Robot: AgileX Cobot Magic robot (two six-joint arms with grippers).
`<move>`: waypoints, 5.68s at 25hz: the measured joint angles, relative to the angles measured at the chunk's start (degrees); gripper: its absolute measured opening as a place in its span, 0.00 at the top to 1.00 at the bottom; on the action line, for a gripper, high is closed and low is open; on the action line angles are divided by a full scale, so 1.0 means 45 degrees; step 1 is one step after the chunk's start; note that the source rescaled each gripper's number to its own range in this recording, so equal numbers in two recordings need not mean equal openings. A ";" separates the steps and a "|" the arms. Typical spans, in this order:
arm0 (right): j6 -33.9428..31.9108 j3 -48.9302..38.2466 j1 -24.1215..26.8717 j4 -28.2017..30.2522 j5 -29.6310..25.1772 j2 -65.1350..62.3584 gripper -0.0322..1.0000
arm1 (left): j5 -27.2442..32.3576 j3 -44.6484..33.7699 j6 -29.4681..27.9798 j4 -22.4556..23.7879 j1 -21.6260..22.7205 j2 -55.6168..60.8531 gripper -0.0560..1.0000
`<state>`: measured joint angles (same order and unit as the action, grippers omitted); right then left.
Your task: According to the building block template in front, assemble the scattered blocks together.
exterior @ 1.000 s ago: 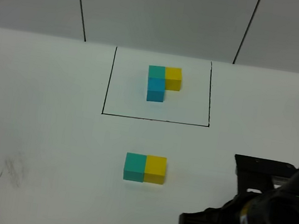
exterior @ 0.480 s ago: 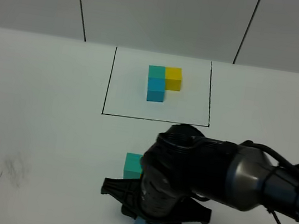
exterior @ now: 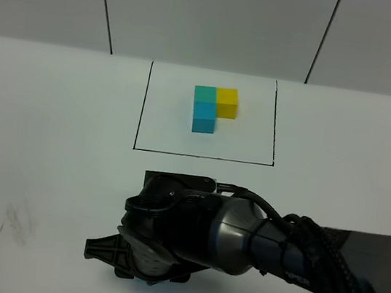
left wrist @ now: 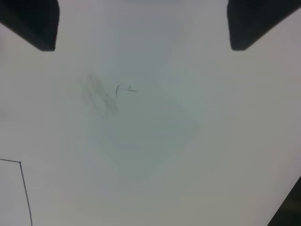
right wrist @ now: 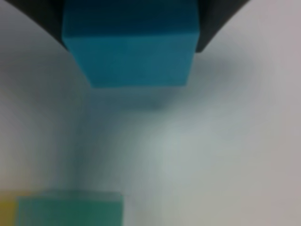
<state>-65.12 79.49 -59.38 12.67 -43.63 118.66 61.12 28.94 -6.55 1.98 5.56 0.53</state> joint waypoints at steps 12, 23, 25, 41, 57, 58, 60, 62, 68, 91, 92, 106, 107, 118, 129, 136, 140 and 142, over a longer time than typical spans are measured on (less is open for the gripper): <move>0.0016 0.1996 -0.0039 0.0269 -0.2236 0.1432 0.95 | 0.0000 0.0000 0.0000 0.0047 0.0010 0.0000 0.38; 0.0410 0.2008 0.0793 -0.0278 -0.2494 0.1817 0.95 | 0.0000 0.0000 0.0000 0.0057 0.0010 0.0000 0.38; 0.0499 0.2008 0.0832 -0.0283 -0.2480 0.1828 0.95 | 0.0000 0.0000 0.0000 0.0057 0.0010 0.0000 0.38; 0.0611 0.2065 0.1086 -0.0026 -0.1865 0.1945 0.95 | 0.0000 0.0000 0.0000 0.0057 0.0010 0.0000 0.38; 0.1046 0.2086 0.1558 -0.0063 -0.1410 0.1954 0.95 | 0.0000 0.0000 0.0000 0.0057 0.0010 0.0000 0.38; 0.1107 0.2086 0.1568 -0.0113 -0.1394 0.1954 0.95 | 0.0000 0.0000 0.0000 0.0057 0.0010 0.0000 0.38; 0.1307 0.2086 0.1583 -0.0216 -0.1313 0.1954 0.95 | 0.0000 0.0000 0.0000 0.0057 0.0010 0.0000 0.38; 0.1403 0.2086 0.1597 -0.0254 -0.1287 0.1954 0.95 | 0.0000 0.0000 0.0000 0.0057 0.0010 0.0000 0.38; 0.1623 0.2096 0.1597 -0.0268 -0.1288 0.1954 0.95 | 0.0000 0.0000 0.0000 0.0057 0.0010 0.0000 0.38; 0.3683 0.2135 0.1585 -0.0219 -0.3902 -0.0019 0.00 | 0.0000 0.0000 0.0000 0.0045 0.0010 0.0000 0.38; 0.3739 0.2135 0.1585 0.0034 -0.4629 -0.0582 0.00 | 0.0000 0.0000 0.0012 0.0045 0.0010 0.0000 0.38; 1.0372 0.0606 0.3969 0.9071 -0.5676 -0.8568 0.15 | 0.0000 0.0000 0.0012 0.0045 0.0010 0.0000 0.38; 1.1646 0.0606 0.4573 0.9379 -0.5676 -0.9149 0.15 | 0.0000 0.0000 0.0012 0.0045 0.0010 0.0000 0.38; 1.9488 0.0238 1.4065 0.4890 -0.5811 -1.6363 0.15 | 0.0000 0.0000 0.0012 0.0045 0.0010 0.0000 0.38; 1.5730 -0.4200 1.4522 -0.0742 -0.5850 -2.4301 0.17 | 0.0000 0.0000 0.0012 0.0045 0.0010 0.0000 0.38; 1.4920 -0.8702 1.4496 -0.2116 -0.4652 -2.6457 0.17 | 0.0000 0.0000 0.0012 0.0045 0.0010 0.0000 0.38; 1.4920 -1.0218 1.4296 -0.2993 -0.4092 -2.6471 0.17 | 0.0000 0.0000 0.0012 0.0034 0.0010 0.0000 0.38; 1.4920 -1.0885 1.4296 -0.3194 -0.3975 -2.6471 0.17 | 0.0000 0.0000 0.0012 0.0034 0.0010 0.0000 0.38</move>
<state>2.02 30.51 4.95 -1.71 -61.52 -0.46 61.12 28.94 -6.50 2.13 5.61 0.53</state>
